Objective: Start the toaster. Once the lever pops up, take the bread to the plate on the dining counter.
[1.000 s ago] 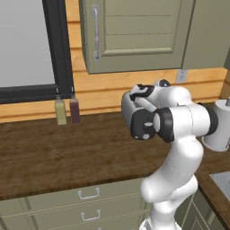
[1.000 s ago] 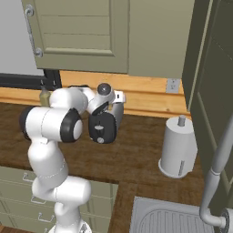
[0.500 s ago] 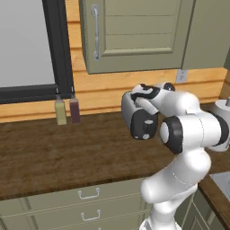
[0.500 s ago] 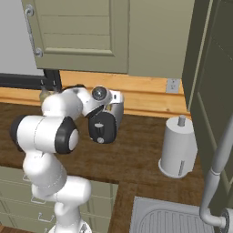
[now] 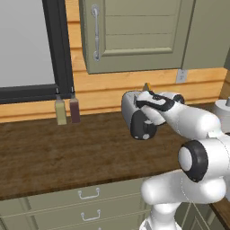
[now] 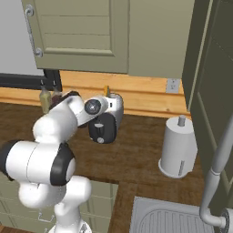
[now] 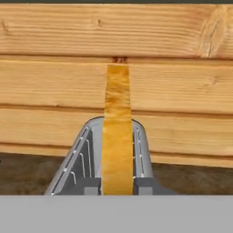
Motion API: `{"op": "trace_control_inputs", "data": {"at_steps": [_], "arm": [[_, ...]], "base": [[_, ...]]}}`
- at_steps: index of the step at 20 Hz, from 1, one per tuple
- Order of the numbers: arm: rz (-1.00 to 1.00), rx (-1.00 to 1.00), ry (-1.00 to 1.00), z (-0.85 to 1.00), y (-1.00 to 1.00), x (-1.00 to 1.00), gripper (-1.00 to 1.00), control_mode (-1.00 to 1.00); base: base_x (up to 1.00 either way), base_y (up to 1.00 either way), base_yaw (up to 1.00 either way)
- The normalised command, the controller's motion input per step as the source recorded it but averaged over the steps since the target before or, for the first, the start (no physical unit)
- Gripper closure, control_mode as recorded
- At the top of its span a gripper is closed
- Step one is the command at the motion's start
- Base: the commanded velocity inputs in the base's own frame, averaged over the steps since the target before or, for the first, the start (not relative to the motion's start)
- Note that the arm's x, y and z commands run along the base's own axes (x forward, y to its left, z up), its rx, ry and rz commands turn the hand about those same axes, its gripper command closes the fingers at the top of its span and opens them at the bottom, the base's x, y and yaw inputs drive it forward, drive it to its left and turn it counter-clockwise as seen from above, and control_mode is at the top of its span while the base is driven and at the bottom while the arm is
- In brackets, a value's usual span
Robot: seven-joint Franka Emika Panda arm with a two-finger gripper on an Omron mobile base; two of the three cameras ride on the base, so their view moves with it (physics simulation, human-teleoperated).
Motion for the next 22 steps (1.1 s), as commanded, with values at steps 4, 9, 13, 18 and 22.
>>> {"op": "trace_control_inputs", "data": {"at_steps": [4,9,13,18,22], "arm": [[-0.06,0.12,0.01,0.46,0.0,-0.86,1.0,-1.0],[-0.09,0.2,0.21,0.78,0.0,-0.92,1.0,-1.0],[-0.11,0.22,0.32,0.99,0.05,-0.93,1.0,-1.0],[-0.09,0.17,0.33,1.0,0.01,-0.93,1.0,-1.0],[-0.03,0.11,0.36,0.83,0.0,-1.0,1.0,-1.0]], "base": [[0.0,0.0,0.0],[0.0,0.0,0.0],[0.0,0.0,0.0],[0.0,0.0,0.0],[0.0,0.0,0.0]]}}
